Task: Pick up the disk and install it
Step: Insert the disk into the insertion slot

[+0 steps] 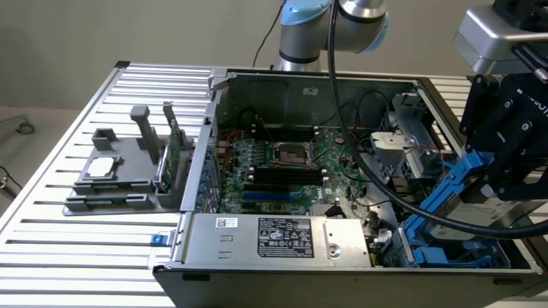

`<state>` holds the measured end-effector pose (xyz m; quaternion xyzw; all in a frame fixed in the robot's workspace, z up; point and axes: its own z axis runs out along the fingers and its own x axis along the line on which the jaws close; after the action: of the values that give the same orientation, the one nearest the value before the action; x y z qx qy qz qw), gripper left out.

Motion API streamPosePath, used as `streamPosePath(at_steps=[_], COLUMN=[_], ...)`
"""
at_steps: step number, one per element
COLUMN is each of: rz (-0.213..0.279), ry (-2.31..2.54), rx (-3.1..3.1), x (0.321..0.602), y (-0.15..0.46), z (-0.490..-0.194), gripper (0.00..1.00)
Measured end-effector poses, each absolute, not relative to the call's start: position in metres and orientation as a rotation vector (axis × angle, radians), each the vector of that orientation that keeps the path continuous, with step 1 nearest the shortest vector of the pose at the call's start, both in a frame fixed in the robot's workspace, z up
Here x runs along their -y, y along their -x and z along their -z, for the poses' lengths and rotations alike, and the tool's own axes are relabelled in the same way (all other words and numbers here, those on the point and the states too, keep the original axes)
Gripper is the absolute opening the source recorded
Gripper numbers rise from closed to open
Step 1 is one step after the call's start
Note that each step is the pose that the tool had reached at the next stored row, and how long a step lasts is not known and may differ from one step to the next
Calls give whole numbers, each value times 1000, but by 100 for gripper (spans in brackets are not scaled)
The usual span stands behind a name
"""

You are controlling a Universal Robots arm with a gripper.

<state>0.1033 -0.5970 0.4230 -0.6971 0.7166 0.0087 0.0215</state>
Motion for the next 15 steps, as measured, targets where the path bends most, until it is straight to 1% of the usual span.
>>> streamPosePath(at_steps=[15], rz=[-32], ry=[2171], rx=[-2206], x=[597], y=[-103], z=[-421], gripper=[33])
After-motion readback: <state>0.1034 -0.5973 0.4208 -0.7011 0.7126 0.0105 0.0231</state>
